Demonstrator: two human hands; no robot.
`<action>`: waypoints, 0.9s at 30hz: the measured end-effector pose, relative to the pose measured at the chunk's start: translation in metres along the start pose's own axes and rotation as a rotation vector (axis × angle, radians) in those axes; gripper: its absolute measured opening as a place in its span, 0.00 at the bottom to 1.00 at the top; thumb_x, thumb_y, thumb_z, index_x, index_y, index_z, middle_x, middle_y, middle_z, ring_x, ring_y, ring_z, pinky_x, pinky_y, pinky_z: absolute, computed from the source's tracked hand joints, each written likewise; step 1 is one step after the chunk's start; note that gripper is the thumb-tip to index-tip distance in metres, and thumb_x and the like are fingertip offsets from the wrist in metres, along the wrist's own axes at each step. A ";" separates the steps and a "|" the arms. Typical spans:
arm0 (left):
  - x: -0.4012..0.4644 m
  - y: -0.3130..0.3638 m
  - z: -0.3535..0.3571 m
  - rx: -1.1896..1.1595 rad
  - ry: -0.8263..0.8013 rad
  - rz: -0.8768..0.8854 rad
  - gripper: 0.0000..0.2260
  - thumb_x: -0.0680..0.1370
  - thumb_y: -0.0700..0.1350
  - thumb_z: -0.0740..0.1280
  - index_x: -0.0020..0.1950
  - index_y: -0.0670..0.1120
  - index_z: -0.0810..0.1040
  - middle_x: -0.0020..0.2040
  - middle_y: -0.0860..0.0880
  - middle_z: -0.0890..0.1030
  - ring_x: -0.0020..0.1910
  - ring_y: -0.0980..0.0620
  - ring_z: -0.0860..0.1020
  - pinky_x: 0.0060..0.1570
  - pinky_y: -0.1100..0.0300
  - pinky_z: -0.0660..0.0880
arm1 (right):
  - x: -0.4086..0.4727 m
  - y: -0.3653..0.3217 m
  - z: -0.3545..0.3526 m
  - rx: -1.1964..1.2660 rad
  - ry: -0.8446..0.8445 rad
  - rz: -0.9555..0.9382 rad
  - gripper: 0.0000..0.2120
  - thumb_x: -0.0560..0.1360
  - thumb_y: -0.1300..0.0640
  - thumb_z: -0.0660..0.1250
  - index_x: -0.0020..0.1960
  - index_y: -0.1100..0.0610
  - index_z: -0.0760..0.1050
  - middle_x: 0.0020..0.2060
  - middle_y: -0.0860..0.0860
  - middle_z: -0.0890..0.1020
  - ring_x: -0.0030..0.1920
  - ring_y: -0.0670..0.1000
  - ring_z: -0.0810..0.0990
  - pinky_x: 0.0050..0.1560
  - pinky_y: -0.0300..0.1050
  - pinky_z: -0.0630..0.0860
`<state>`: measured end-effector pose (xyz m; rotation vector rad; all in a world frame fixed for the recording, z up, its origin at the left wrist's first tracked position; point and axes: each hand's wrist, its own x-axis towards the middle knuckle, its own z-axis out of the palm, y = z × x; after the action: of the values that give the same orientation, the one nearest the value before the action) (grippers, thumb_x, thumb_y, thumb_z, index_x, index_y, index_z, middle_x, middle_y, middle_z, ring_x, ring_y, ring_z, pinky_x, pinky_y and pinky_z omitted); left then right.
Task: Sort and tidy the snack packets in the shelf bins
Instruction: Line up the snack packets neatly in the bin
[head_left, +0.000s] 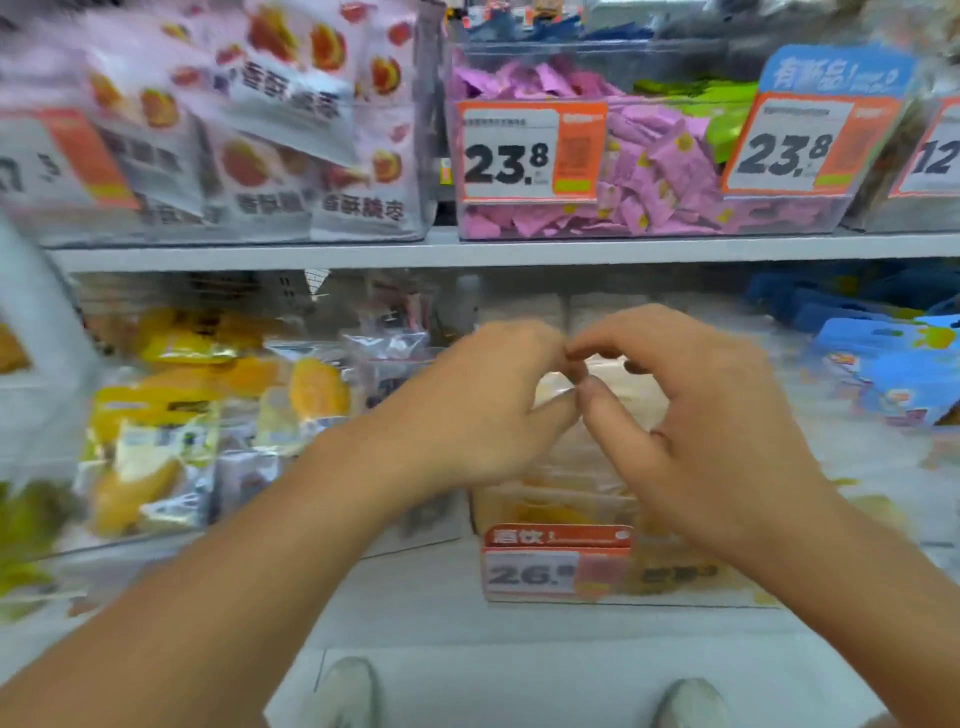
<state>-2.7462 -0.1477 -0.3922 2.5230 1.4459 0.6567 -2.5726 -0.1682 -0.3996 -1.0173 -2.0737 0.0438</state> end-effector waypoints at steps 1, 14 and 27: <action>-0.015 -0.011 -0.009 -0.008 0.073 -0.034 0.15 0.75 0.52 0.61 0.57 0.52 0.82 0.53 0.55 0.82 0.54 0.56 0.78 0.56 0.54 0.75 | 0.007 -0.013 0.015 0.039 -0.005 -0.009 0.10 0.74 0.55 0.66 0.55 0.48 0.78 0.48 0.43 0.81 0.48 0.45 0.78 0.49 0.48 0.76; -0.149 -0.164 -0.058 0.152 0.404 -0.639 0.26 0.74 0.45 0.72 0.71 0.50 0.73 0.69 0.50 0.73 0.69 0.48 0.70 0.65 0.55 0.67 | 0.076 -0.114 0.110 -0.146 -0.476 -0.113 0.16 0.74 0.43 0.67 0.61 0.44 0.76 0.58 0.44 0.78 0.59 0.50 0.76 0.57 0.53 0.76; -0.161 -0.189 -0.050 0.374 0.108 -0.971 0.42 0.70 0.45 0.79 0.76 0.45 0.57 0.76 0.38 0.60 0.77 0.39 0.55 0.71 0.50 0.63 | 0.138 -0.151 0.237 -0.268 -0.776 0.351 0.39 0.74 0.42 0.71 0.74 0.62 0.59 0.69 0.61 0.68 0.67 0.63 0.71 0.61 0.54 0.74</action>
<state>-2.9866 -0.1901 -0.4601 1.6058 2.6885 0.3475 -2.8785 -0.1064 -0.4161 -1.7227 -2.5931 0.4050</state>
